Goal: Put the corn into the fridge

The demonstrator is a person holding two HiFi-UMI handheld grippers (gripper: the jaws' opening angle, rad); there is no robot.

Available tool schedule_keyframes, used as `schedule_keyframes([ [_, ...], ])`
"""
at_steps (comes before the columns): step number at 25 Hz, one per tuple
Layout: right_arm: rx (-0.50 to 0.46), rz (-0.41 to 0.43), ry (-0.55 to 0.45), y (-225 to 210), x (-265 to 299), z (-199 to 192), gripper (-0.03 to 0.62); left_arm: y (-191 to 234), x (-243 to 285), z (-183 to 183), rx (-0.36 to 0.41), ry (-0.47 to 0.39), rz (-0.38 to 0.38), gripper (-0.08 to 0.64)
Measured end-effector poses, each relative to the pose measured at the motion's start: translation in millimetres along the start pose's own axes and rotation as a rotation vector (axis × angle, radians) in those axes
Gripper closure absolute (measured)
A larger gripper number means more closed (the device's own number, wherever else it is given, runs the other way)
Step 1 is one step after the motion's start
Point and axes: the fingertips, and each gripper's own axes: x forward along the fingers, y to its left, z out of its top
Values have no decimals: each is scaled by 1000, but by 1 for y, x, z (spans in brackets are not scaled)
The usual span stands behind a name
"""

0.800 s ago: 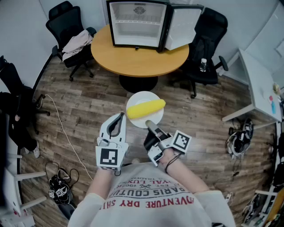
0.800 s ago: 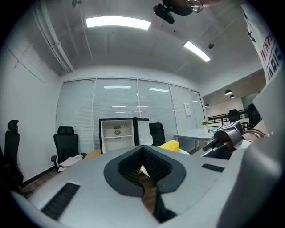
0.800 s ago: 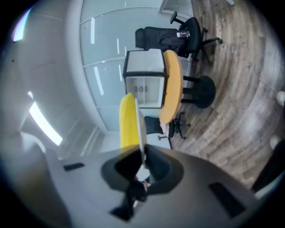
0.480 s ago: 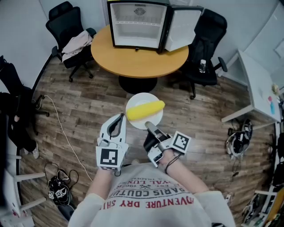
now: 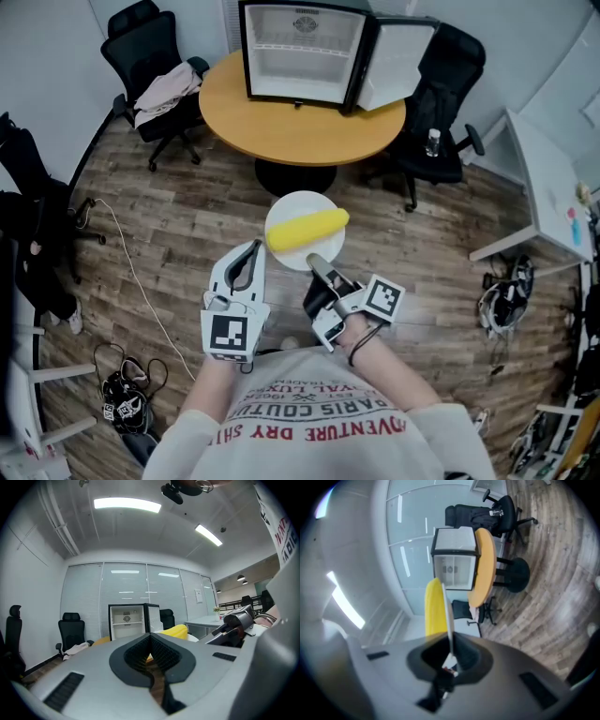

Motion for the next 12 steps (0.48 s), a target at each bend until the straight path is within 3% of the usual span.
schedule_keyframes([
  [9,18,-4,63,-11,37,-3,555,32,10,-16,28,33,65,535],
  [12,26,-17,88,-17,57,12,555,43,30,-21,-8,40,94,535],
])
